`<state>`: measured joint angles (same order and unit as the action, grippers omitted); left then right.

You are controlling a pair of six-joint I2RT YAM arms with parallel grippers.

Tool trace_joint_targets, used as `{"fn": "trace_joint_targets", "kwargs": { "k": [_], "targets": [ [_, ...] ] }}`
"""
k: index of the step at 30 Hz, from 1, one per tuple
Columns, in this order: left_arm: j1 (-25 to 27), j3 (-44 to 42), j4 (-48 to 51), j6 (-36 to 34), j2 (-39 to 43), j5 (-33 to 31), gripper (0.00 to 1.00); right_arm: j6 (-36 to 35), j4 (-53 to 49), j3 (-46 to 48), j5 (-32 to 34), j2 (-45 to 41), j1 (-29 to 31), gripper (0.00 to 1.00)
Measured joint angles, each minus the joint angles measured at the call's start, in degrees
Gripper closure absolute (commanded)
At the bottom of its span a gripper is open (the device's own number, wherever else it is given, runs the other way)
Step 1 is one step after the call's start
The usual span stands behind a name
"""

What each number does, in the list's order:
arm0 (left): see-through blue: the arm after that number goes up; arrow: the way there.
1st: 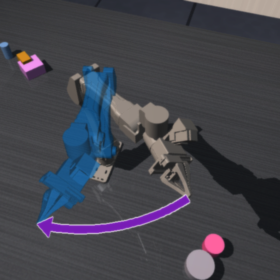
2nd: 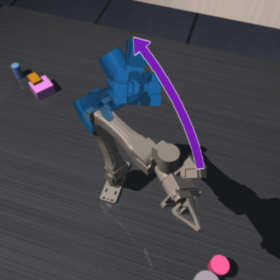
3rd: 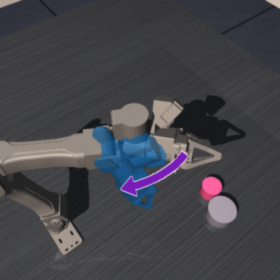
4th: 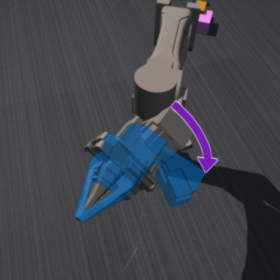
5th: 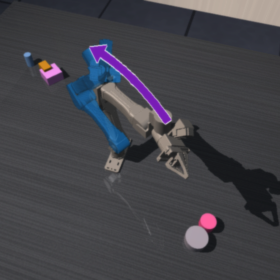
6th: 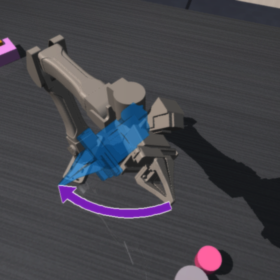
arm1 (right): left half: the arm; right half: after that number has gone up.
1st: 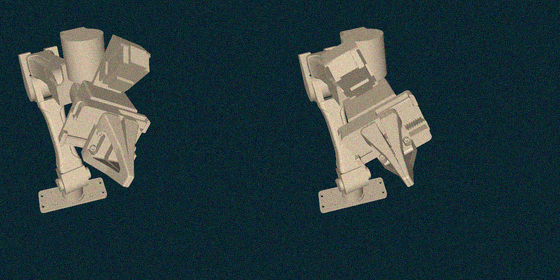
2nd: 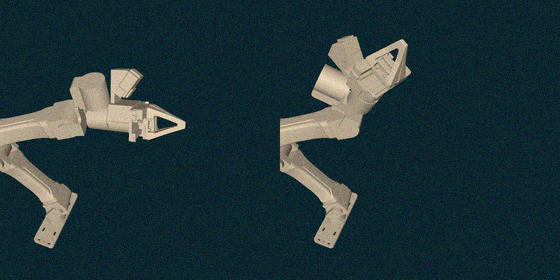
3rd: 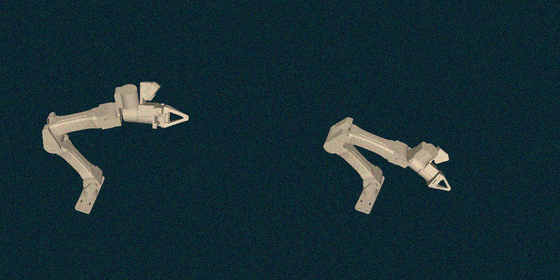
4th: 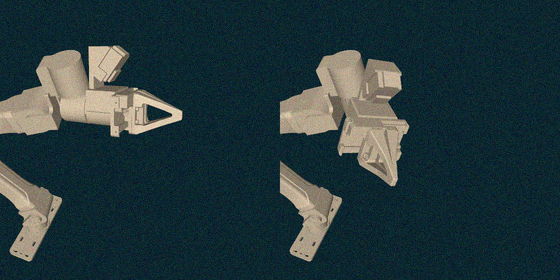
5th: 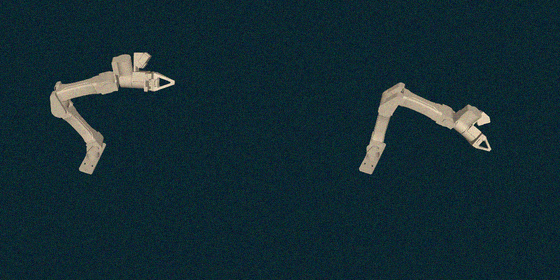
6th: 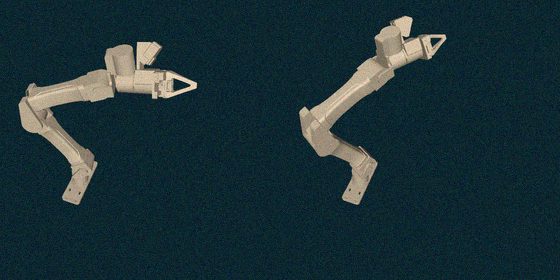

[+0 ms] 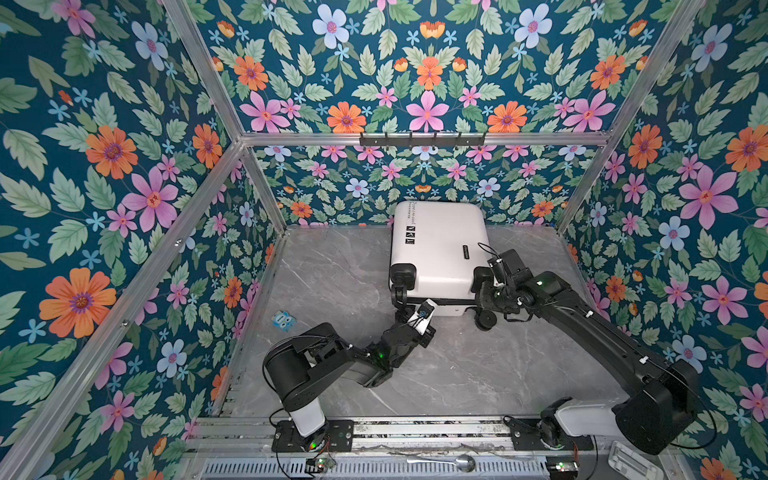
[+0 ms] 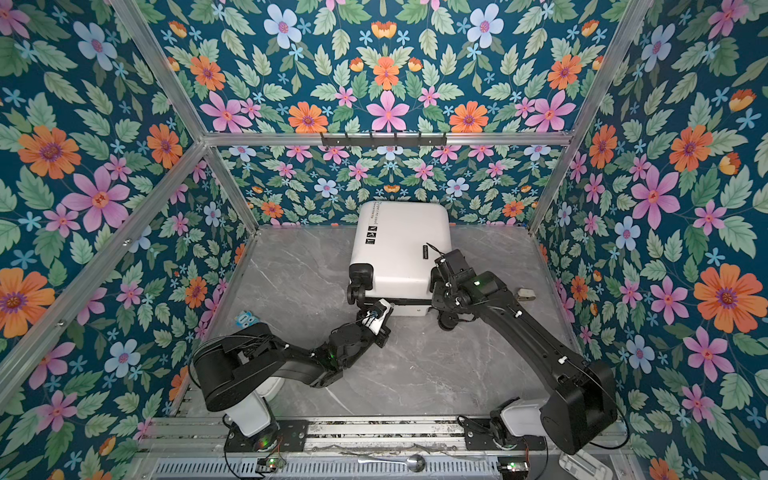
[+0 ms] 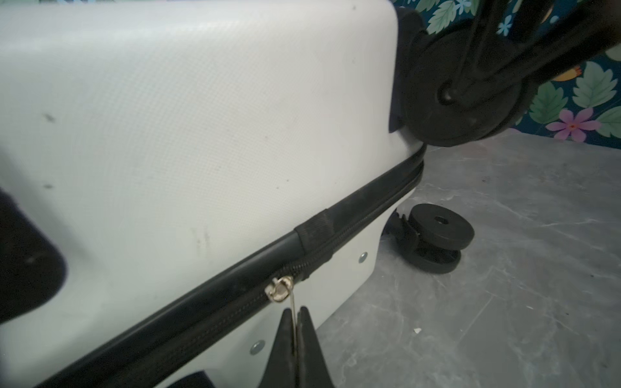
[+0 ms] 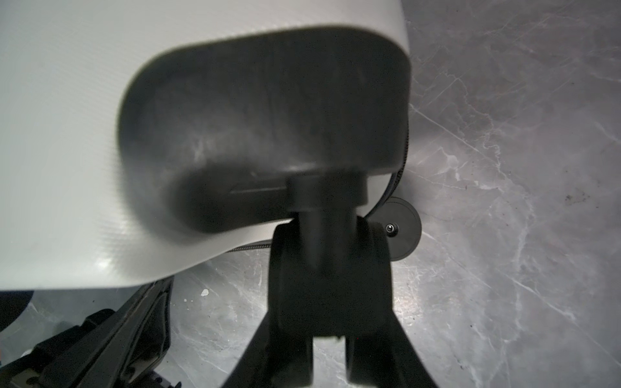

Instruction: Pack the luggage

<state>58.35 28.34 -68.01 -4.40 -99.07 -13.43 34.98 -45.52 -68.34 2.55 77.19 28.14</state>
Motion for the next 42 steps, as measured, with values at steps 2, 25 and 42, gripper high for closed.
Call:
{"fn": "trace_joint_targets", "kwargs": {
  "k": [2, 25, 42],
  "targets": [
    [0.74, 1.16, 0.00, 0.17, -1.14, 0.33, 1.00, 0.00, 0.00, 0.07, -0.07, 0.00, 0.00, 1.00],
    [5.18, 4.98, 12.39, 1.03, 9.40, 4.70, 0.34, 0.39, 2.56, 1.79, -4.57, -1.70, 1.11, 0.33],
    [-8.33, 16.76, 72.13, 14.88, 40.74, -10.73, 0.00, -1.81, -0.04, -2.03, -2.03, -6.88, 9.75, 0.13]
  ]
}}
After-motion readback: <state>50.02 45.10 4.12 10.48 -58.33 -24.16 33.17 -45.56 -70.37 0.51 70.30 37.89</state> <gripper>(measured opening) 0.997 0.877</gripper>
